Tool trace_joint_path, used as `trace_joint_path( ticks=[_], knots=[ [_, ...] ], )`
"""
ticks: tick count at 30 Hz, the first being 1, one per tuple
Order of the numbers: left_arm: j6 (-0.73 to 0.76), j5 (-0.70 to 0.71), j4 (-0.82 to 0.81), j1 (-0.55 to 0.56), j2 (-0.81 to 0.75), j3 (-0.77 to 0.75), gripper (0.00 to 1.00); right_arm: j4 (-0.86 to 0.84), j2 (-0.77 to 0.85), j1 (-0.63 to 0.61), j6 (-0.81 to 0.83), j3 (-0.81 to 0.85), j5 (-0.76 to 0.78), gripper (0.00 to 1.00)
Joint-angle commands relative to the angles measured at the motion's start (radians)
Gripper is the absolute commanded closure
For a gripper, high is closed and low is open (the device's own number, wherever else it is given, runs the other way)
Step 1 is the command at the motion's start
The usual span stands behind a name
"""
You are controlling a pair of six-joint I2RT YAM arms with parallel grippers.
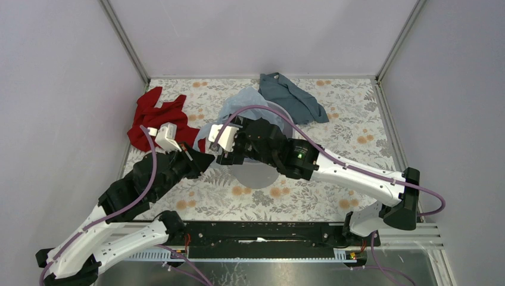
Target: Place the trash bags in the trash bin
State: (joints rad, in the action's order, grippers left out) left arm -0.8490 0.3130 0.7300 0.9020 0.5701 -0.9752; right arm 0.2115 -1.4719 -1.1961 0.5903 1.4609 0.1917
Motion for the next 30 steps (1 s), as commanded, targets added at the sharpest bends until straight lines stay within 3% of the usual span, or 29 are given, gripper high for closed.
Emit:
trace_joint_path(
  ticks=[1,3,6,7,12,18,24,27,28,30],
  knots=[
    [0.005,-0.008,-0.038,0.001,-0.011,0.004,1.00,0.015,0.001,0.034,0.091,0.053,-0.034,0.16],
    [0.010,-0.007,-0.028,0.001,-0.011,0.000,1.00,0.042,0.003,0.040,0.089,0.053,-0.042,0.19],
    [0.013,0.003,-0.013,0.001,-0.013,-0.003,1.00,0.012,0.030,0.060,0.059,0.027,-0.073,0.41],
    [0.014,0.004,-0.012,0.001,-0.015,-0.003,1.00,-0.008,0.042,0.066,0.055,0.010,-0.078,0.42],
    [0.012,-0.001,-0.012,0.002,-0.021,-0.003,1.00,-0.071,0.041,0.076,0.064,-0.028,-0.025,0.23],
    [0.008,0.004,-0.007,0.002,-0.035,0.001,1.00,-0.227,-0.015,0.076,0.076,-0.039,0.119,0.22],
    [0.002,0.023,0.005,0.001,-0.031,0.001,1.00,-0.383,0.001,0.076,-0.051,-0.097,0.126,0.53],
    [0.001,0.037,0.006,0.001,-0.023,-0.001,1.00,-0.364,0.028,0.076,-0.140,-0.113,0.120,0.91],
    [0.000,0.045,0.007,0.001,-0.019,0.000,1.00,-0.325,0.043,0.076,-0.178,-0.104,0.131,0.99],
    [-0.009,0.078,0.023,0.001,-0.006,0.001,1.00,-0.257,0.095,0.076,-0.271,-0.107,0.190,1.00]
  ],
)
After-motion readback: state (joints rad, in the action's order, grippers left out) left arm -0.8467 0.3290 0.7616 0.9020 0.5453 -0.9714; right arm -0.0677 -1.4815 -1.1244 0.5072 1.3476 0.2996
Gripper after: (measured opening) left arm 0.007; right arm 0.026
